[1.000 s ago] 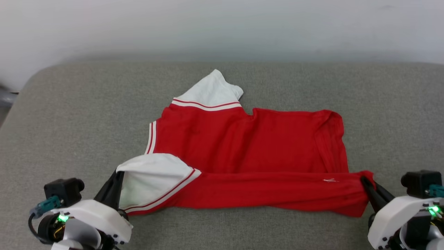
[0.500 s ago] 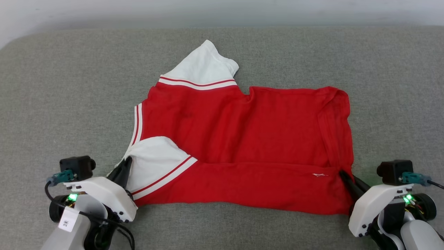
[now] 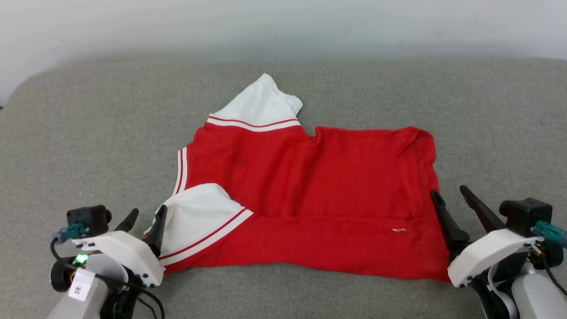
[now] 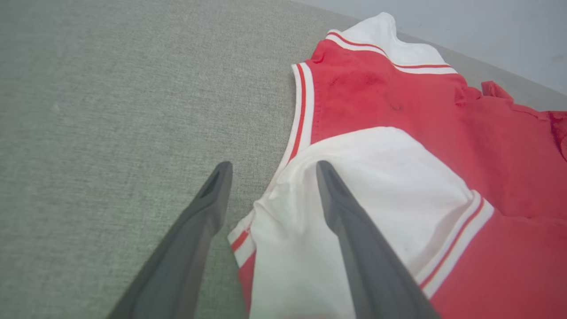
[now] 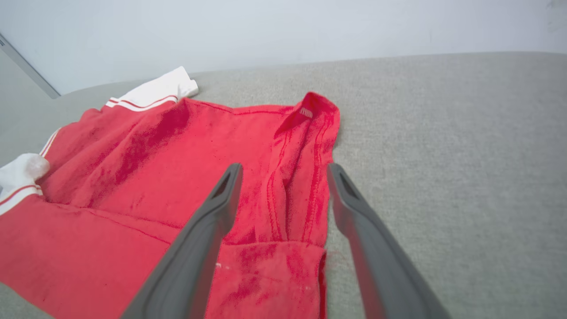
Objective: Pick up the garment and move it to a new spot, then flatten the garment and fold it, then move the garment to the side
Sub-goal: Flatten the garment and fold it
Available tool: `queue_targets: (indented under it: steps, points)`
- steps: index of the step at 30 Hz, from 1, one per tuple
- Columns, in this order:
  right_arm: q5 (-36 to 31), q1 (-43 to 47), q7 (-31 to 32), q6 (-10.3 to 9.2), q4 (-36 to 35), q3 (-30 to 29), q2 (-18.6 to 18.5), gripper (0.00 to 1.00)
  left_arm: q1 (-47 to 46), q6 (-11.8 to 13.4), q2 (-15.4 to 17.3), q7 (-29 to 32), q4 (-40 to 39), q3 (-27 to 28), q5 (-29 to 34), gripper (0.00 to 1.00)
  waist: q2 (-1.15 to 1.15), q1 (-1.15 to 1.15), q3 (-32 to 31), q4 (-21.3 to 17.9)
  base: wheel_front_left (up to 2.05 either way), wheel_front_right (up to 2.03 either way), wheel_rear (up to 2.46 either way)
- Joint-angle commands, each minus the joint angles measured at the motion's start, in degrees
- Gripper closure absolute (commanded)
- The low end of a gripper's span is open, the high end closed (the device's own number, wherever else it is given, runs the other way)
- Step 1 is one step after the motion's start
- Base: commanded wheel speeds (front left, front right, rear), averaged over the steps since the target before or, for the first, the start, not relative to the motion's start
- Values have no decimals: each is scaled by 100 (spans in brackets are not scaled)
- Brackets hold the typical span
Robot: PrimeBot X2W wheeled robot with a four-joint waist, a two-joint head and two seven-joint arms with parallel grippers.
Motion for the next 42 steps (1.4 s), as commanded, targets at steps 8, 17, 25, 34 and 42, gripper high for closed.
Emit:
queue_targets:
  steps: [8,17,25,34,42]
  points:
    - [-529,541,-367,-5,-680,-554,336,0,300,331,343,101,-431,70,101,0,0,0,-630,16,0,0,0]
    - [-807,1159,117,-5,-1607,-901,739,0,665,392,875,1764,-1308,68,-591,0,0,0,-681,-51,0,0,0]
    - [-795,1259,305,-5,-1982,-899,919,0,930,690,1211,3118,-1854,162,-1339,0,0,0,-384,-215,0,0,0]
    - [-746,1080,376,-5,-2052,-876,901,0,747,714,1105,3508,-1610,150,-1652,0,0,0,110,-403,0,0,0]
    - [-488,1084,700,-5,-1978,-1091,792,0,723,548,846,3606,-1391,-87,-1698,100,0,0,234,-444,0,0,0]
